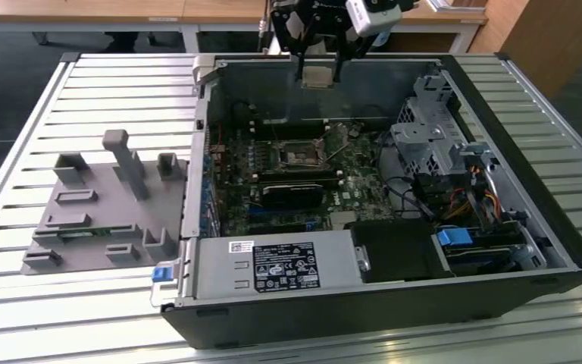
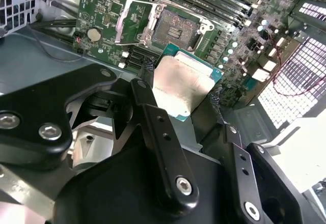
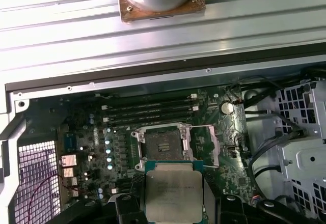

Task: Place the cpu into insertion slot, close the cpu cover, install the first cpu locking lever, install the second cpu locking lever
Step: 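Place the cpu into insertion slot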

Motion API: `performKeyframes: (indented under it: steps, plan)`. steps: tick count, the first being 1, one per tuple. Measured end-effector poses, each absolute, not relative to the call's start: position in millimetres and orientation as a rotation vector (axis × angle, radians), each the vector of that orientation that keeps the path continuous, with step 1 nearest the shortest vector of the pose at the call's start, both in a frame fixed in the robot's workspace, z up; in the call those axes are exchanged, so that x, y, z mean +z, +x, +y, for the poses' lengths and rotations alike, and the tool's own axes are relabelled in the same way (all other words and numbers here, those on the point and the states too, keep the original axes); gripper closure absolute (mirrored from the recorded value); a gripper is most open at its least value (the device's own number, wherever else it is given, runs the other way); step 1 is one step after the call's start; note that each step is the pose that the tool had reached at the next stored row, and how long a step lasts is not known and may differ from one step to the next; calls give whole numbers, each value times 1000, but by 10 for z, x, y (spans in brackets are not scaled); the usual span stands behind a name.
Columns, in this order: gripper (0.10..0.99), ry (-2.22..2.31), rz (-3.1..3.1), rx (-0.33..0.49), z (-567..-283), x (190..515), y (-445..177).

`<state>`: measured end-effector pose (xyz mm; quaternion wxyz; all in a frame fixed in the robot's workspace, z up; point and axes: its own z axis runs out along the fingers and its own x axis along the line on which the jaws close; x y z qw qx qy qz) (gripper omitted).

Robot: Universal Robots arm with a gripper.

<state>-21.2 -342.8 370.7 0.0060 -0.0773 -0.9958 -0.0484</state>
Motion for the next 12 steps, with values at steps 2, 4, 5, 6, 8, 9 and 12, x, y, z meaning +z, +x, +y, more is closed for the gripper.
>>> performKeyframes:
  steps: [2,4,5,6,8,9,12]
  plan:
    - [545,-260,-3116,-152,-3428,3707,-212]
    - [545,-278,-3115,-152,-3428,3707,-212]
    - [545,-288,-3114,-152,-3428,3707,-212]
    - [545,-297,-3113,-152,-3428,3707,-212]
    - [545,-316,-3112,-152,-3428,3707,-212]
    - [545,-326,-3111,-152,-3428,3707,-212]
    - [545,-355,-3109,-153,-3428,3707,-212]
